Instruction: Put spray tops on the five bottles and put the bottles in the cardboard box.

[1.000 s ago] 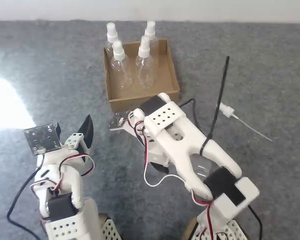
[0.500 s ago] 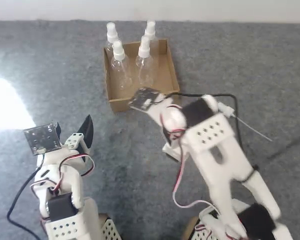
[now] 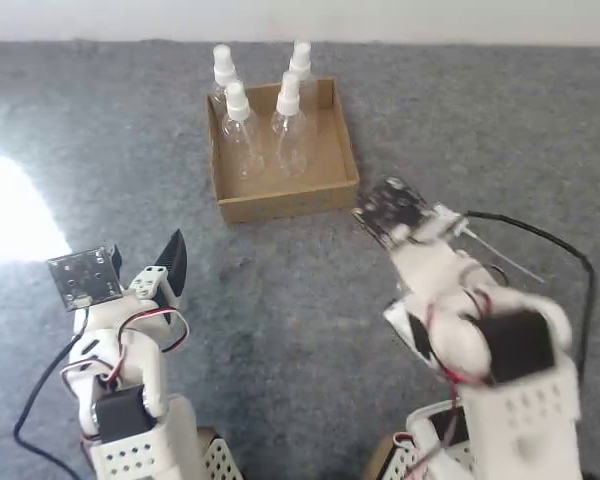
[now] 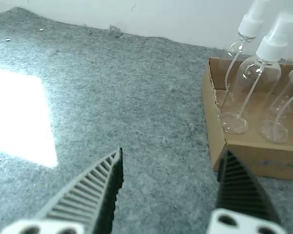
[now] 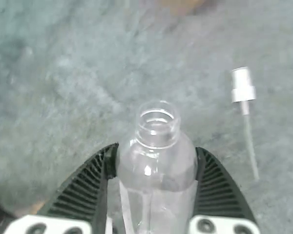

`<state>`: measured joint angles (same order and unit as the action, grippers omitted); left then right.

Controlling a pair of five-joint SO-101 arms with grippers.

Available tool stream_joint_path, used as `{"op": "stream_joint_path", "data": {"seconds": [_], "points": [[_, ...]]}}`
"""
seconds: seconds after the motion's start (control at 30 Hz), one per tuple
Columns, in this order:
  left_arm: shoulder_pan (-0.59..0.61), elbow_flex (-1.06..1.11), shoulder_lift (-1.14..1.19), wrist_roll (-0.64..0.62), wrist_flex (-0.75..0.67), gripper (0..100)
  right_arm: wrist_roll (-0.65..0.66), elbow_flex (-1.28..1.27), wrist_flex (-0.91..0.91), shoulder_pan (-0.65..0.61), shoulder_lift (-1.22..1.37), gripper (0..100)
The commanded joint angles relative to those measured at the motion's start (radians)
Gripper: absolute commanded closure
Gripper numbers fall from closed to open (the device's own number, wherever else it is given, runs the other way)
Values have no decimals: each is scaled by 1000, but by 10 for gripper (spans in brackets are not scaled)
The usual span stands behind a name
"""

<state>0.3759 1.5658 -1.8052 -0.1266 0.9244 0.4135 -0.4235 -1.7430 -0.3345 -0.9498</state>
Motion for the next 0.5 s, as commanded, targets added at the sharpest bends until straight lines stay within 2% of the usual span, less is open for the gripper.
{"op": "stream_joint_path", "data": {"seconds": [0.0,0.2,0.47], "points": [[-5,-12,-14,9,-25,706,-11,9,-15,105,-124,883],[-5,-12,-14,9,-25,706,-12,-11,119,298,-128,883],[-5,-12,-14,9,-25,706,-69,-304,671,435,-74,884]]}}
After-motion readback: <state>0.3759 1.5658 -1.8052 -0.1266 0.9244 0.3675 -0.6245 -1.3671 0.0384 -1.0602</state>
